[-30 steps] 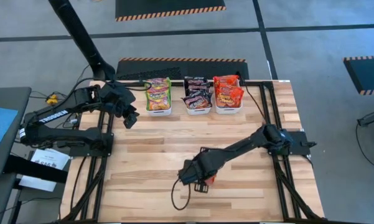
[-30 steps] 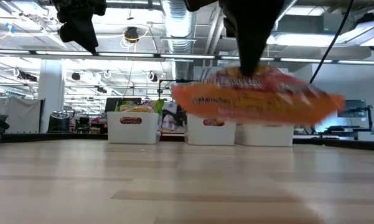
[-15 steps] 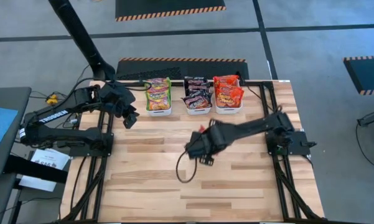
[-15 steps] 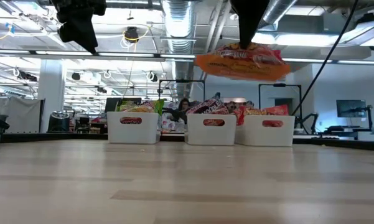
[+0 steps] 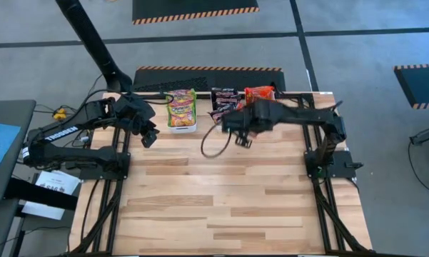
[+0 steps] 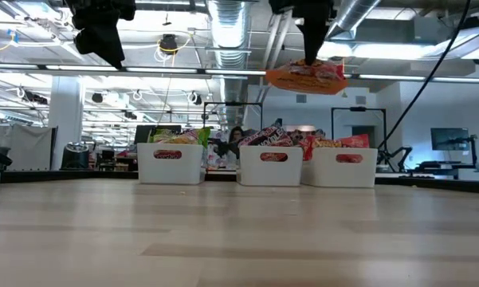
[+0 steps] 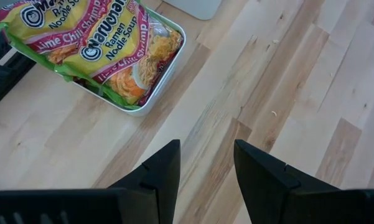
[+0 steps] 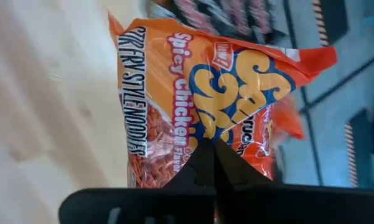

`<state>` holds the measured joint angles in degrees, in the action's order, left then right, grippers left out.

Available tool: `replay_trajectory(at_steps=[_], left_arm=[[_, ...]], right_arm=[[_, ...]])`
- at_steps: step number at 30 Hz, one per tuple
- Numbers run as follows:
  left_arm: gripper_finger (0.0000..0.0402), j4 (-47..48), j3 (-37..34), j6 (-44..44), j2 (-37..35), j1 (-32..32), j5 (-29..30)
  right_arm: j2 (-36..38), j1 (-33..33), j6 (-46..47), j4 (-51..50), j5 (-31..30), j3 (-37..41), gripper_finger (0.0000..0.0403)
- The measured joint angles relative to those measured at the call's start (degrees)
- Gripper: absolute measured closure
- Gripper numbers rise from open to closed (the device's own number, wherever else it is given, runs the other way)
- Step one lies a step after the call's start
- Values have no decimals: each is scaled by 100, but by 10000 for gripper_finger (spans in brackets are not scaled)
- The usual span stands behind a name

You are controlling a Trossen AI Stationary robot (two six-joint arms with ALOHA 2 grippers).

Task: Sort Maruchan noodles
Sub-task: Put the orange noodle pack into the right white bin

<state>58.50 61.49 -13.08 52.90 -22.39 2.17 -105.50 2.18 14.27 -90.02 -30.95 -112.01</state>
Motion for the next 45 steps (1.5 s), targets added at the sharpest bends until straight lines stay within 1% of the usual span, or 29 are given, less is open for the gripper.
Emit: replay_trajectory(at_steps=[7,10,14,19,26,28,35,41,45], left_arm=[[267,0,0,0,0,2,7],[267,-2,0,2,0,0,83],[267,-2,0,4,0,1,226],[267,-4,0,5,0,2,377],[267,-7,0,2,0,1,669],[267,-7,0,2,0,2,747],[267,-9,0,-7,-1,1,798],[267,-9,0,-7,0,0,798],[267,-9,0,37,0,2,796]], right_arm=[[54,914,-738,-11,-68,-9,400],[35,1244,-1074,31,-67,117,400],[60,1646,-1403,12,-75,651,400],[251,1996,-1869,418,-92,1478,400],[433,2239,-2446,972,-17,2175,400],[433,2292,-2592,1105,86,2230,400],[440,2408,-3175,1588,114,2503,400],[409,2551,-3241,1762,209,2612,391],[409,2614,-3282,2026,253,2610,377]])
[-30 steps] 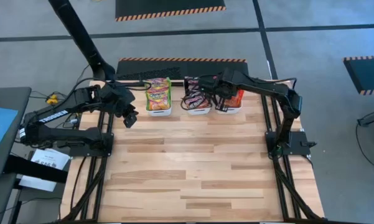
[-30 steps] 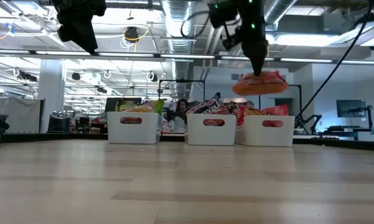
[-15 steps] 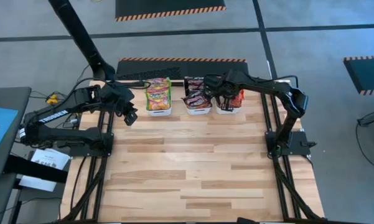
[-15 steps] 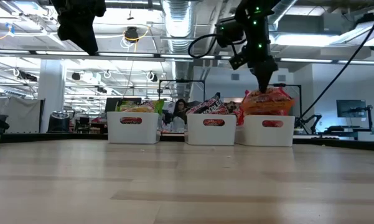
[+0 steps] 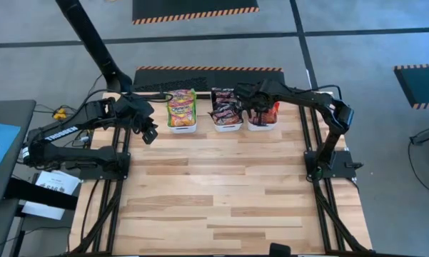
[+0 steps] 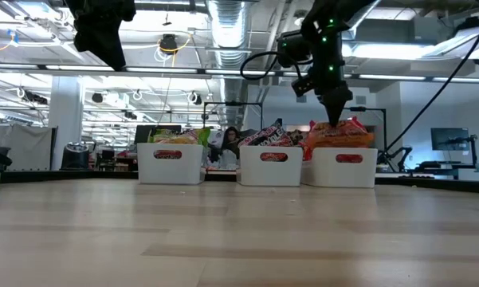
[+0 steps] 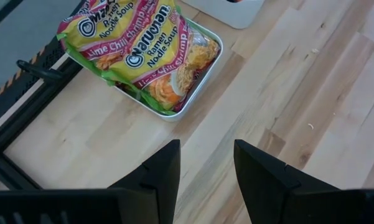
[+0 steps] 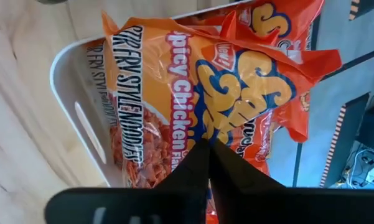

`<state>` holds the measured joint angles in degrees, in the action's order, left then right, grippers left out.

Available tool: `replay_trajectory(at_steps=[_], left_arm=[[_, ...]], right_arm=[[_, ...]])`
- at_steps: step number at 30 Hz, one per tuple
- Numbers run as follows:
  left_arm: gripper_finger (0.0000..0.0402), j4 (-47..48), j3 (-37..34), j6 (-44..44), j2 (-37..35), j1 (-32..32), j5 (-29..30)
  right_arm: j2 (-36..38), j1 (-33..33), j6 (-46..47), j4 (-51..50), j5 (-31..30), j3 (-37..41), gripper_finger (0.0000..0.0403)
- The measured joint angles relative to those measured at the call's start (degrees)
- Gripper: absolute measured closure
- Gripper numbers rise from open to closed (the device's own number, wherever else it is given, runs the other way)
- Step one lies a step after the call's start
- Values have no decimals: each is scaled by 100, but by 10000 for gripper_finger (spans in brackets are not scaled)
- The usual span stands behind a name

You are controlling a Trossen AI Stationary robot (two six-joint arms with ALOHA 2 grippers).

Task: Sort Maruchan noodles
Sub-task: Put the orange noodle pack into the right white bin

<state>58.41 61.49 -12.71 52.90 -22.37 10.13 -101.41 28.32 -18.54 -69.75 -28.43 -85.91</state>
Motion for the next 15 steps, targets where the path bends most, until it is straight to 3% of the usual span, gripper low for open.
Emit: replay_trajectory(at_steps=[15], left_arm=[[267,2,0,6,0,-2,0]], right_arm=[[-11,-111,464,-532,271,-26,296]])
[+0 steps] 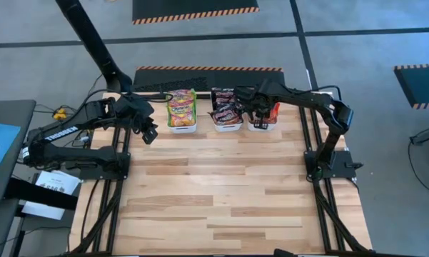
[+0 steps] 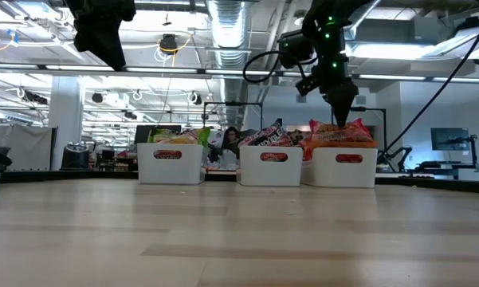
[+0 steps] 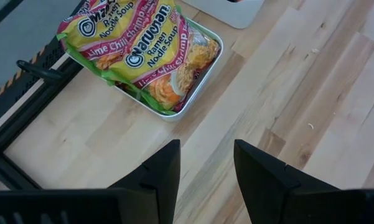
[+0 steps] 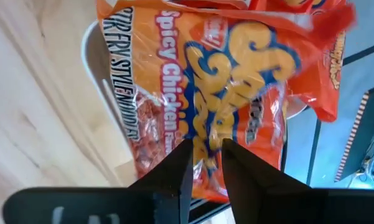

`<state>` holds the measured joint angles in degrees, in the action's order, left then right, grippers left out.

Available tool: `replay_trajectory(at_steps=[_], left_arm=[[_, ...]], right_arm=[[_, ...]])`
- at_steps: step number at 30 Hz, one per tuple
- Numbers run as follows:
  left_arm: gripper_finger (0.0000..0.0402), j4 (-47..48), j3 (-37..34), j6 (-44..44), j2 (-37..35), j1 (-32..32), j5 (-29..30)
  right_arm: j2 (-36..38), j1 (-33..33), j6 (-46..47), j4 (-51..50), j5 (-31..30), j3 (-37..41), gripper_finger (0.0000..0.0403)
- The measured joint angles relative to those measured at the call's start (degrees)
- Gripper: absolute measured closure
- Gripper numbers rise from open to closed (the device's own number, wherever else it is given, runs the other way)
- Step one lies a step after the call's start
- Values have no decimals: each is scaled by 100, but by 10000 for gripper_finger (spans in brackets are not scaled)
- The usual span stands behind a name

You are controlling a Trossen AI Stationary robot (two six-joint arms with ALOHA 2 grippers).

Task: Sort Maruchan noodles
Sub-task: Put the orange noodle pack into the right white bin

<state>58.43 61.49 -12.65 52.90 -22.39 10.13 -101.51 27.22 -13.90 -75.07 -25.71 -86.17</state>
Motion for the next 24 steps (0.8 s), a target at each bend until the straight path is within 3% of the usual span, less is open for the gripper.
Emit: replay_trajectory(at_steps=[7,13,24], left_arm=[[267,-1,0,0,0,0,36],[267,0,0,-6,0,2,70],[267,0,0,-9,0,2,81]], right_arm=[[1,-142,722,-452,98,-336,292],[0,-41,1243,-386,1344,-346,292],[-2,592,1246,-197,2033,-16,300]])
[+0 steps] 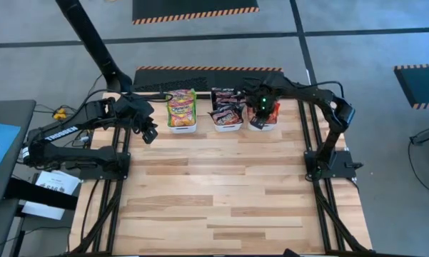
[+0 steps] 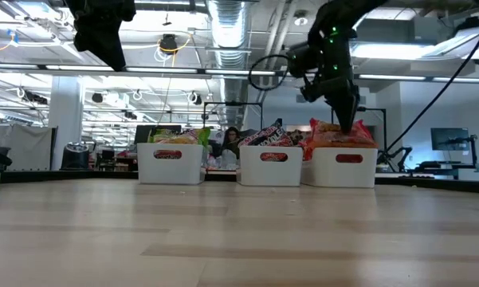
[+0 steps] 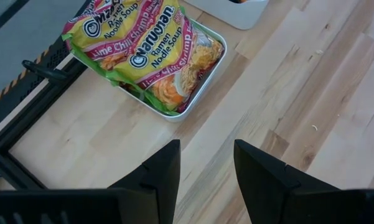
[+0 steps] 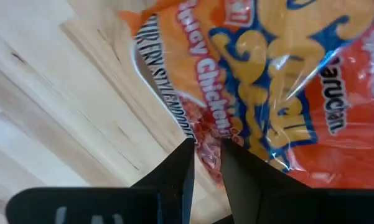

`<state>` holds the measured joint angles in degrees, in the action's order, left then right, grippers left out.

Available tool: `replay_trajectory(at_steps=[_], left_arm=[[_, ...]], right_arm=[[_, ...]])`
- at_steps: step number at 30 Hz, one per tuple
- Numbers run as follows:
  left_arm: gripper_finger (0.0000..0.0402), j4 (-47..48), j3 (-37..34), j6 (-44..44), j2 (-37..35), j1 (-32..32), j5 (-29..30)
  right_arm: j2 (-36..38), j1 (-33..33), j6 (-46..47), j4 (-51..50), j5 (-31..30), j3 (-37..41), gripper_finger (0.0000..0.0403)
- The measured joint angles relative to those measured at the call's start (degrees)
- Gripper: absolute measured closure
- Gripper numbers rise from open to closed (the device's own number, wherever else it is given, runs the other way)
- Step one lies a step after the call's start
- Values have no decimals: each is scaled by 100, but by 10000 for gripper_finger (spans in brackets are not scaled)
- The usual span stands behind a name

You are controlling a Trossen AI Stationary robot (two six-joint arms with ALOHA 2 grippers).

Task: Sort Maruchan noodles
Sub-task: Put the orange noodle pack into the right white bin

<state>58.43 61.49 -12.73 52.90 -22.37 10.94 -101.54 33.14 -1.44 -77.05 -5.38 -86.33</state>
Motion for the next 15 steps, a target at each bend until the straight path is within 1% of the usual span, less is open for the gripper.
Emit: replay_trajectory(at_steps=[5,10,15], left_arm=[[267,2,0,-3,0,-2,1],[267,2,0,39,0,-2,2],[267,2,0,169,0,0,2]], right_arm=[[2,170,-1,182,21,435,300],[9,157,1,432,0,639,301],[9,125,11,924,18,860,301]])
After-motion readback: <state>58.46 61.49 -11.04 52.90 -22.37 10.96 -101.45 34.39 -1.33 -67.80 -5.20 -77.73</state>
